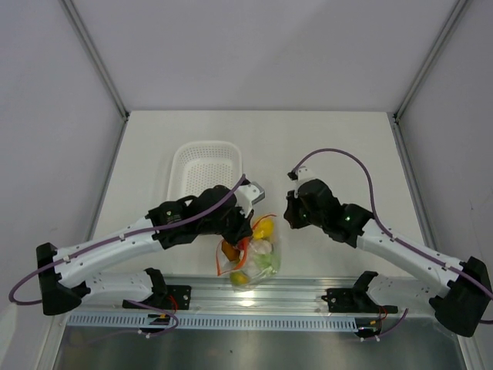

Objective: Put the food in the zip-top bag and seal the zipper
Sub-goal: Zip the zipper food storage bag at the center of the board.

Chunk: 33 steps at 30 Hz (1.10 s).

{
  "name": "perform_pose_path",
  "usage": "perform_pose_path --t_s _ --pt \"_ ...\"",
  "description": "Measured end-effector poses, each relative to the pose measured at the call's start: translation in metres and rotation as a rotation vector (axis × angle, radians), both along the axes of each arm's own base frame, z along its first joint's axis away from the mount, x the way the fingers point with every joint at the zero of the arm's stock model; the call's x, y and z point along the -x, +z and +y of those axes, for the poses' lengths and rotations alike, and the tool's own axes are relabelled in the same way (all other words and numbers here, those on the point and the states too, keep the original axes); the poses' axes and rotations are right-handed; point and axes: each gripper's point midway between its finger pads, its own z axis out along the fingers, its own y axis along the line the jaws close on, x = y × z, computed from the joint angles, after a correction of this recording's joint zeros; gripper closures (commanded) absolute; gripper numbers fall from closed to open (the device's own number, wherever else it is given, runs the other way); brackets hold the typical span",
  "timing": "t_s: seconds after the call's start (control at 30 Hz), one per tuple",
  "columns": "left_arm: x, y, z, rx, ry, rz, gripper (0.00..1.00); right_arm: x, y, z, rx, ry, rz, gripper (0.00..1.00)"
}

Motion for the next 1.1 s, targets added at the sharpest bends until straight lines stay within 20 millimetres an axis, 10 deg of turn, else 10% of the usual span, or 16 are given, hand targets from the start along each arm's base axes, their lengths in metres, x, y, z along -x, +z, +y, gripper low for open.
perform_pose_path --t_s 0.07,0.17,0.4,0.83,1.0,1.1 --pt "0.003 0.002 0.0 0.008 -0.011 0.005 0.99 0.005 0.011 0.0 -0.017 0.045 -0.029 0.5" --pt "0.006 0.005 -0.001 0.02 -0.031 0.005 1.0 0.017 0.039 0.002 -0.052 0.158 -0.091 0.23" --pt "0.014 0.011 0.0 0.067 -0.061 0.006 0.99 0.037 0.076 0.023 -0.104 0.428 -0.187 0.14" --pt "0.022 0.015 -0.004 0.104 -0.116 0.008 0.99 0.073 0.056 0.061 -0.156 0.762 -0.08 0.41" --pt "0.024 0.014 -0.004 0.105 -0.131 0.011 0.99 0.079 0.056 0.075 -0.182 0.846 -0.06 0.94" --pt "0.024 0.014 -0.004 0.103 -0.137 0.006 0.99 0.083 0.055 0.077 -0.196 0.859 -0.029 1.0"
